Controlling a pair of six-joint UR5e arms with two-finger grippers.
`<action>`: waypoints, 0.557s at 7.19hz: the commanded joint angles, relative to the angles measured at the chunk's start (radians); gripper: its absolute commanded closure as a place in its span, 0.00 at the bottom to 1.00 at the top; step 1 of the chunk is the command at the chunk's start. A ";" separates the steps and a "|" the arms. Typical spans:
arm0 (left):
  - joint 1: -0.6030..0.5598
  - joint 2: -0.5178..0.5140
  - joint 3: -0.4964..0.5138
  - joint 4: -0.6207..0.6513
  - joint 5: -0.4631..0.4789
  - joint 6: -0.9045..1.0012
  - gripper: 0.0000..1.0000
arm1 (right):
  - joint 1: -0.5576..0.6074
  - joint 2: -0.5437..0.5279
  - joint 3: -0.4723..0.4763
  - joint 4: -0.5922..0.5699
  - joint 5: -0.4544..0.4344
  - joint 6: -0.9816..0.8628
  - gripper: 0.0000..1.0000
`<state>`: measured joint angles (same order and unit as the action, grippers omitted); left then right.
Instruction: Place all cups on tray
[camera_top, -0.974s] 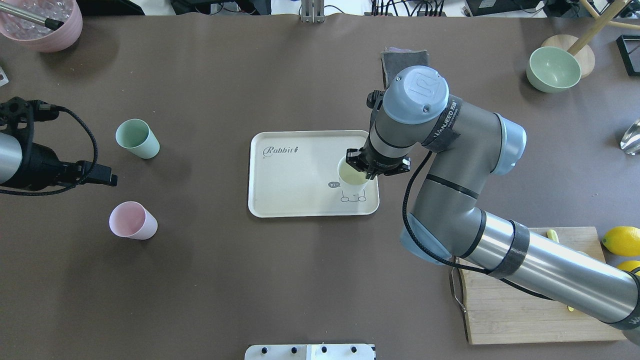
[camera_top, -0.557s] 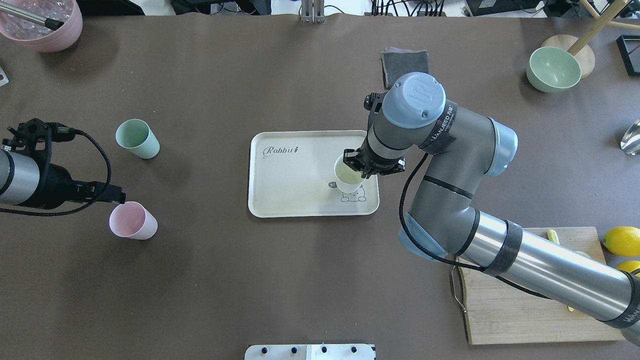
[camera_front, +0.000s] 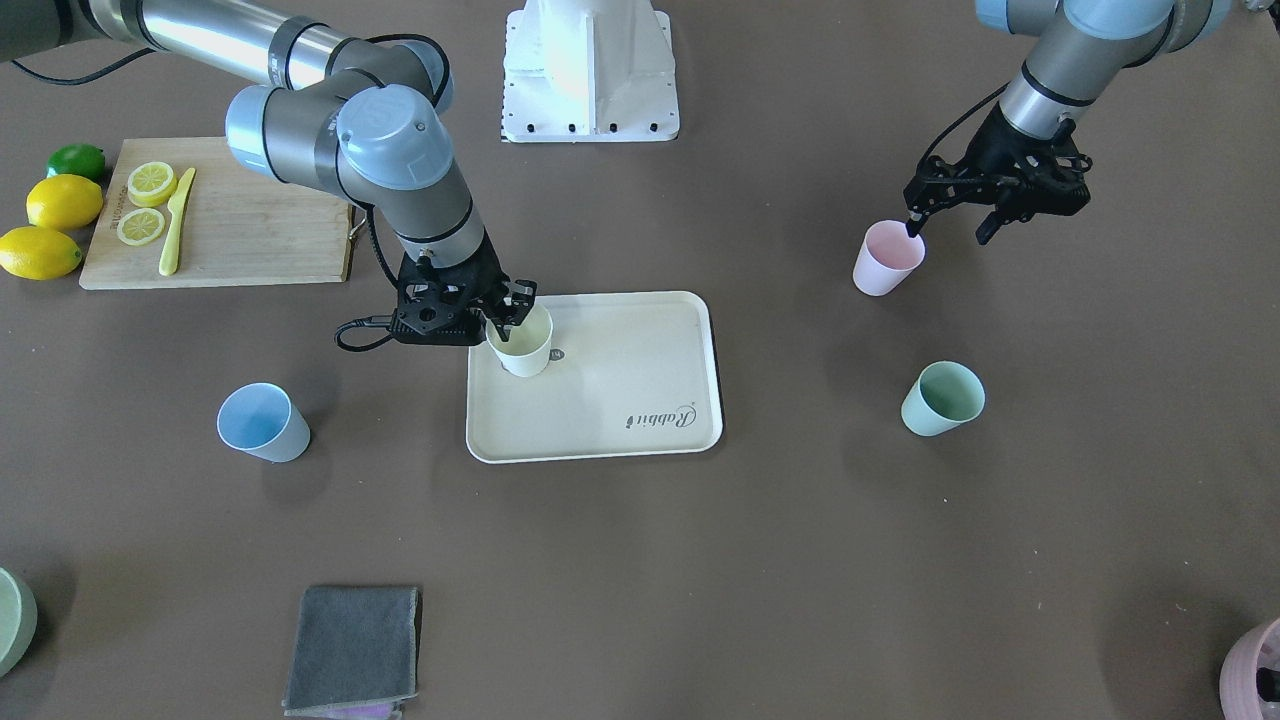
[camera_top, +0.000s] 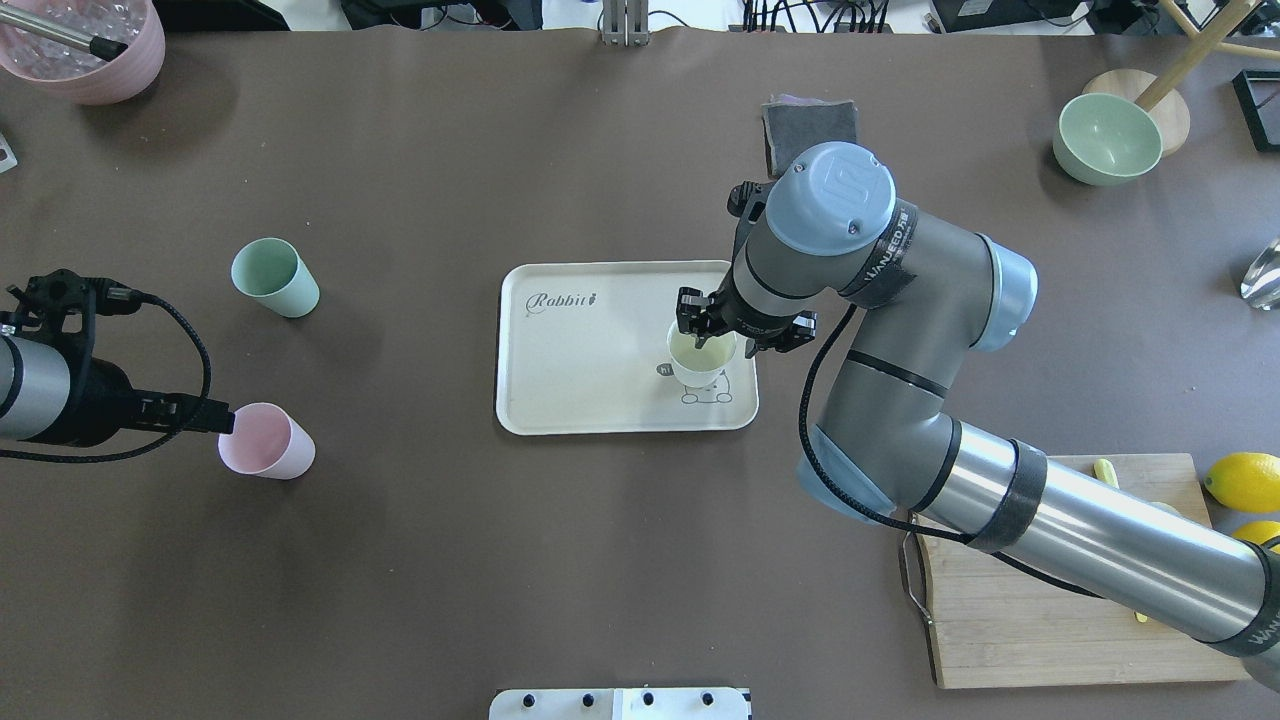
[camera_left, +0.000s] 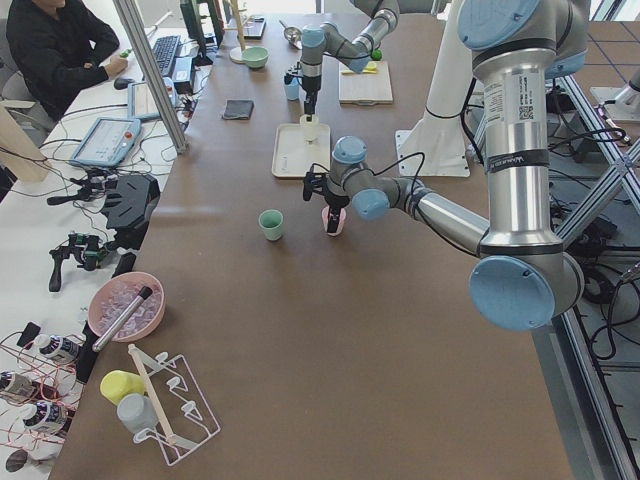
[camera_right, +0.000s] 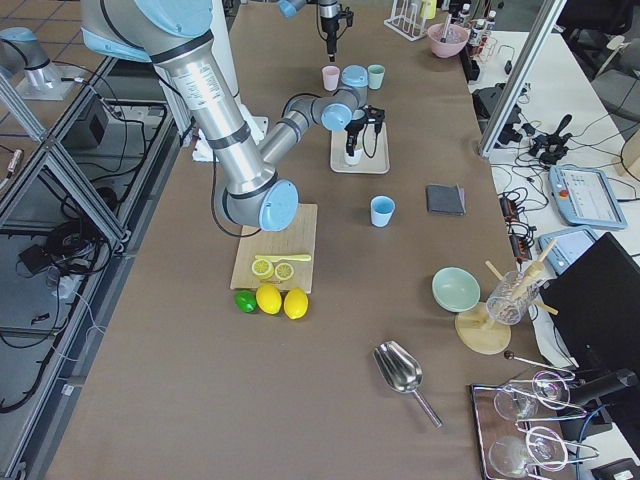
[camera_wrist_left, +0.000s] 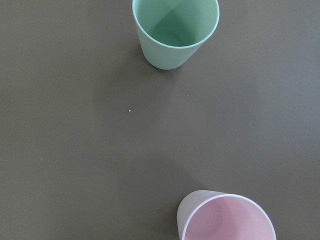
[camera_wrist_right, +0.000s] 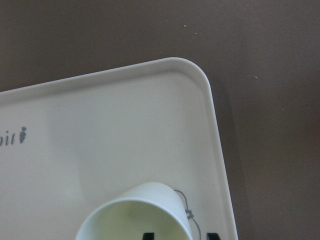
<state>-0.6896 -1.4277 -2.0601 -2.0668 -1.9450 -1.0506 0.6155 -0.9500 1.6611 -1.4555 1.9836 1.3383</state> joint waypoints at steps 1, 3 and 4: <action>0.028 0.007 0.011 -0.012 0.023 -0.003 0.03 | 0.013 -0.004 0.084 -0.087 0.012 0.009 0.00; 0.035 -0.003 0.037 -0.021 0.023 -0.002 0.12 | 0.033 -0.016 0.137 -0.140 0.027 0.005 0.00; 0.041 -0.026 0.061 -0.033 0.023 -0.002 0.14 | 0.053 -0.039 0.161 -0.149 0.050 -0.001 0.00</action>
<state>-0.6563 -1.4338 -2.0249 -2.0873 -1.9225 -1.0525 0.6470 -0.9674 1.7881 -1.5822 2.0112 1.3431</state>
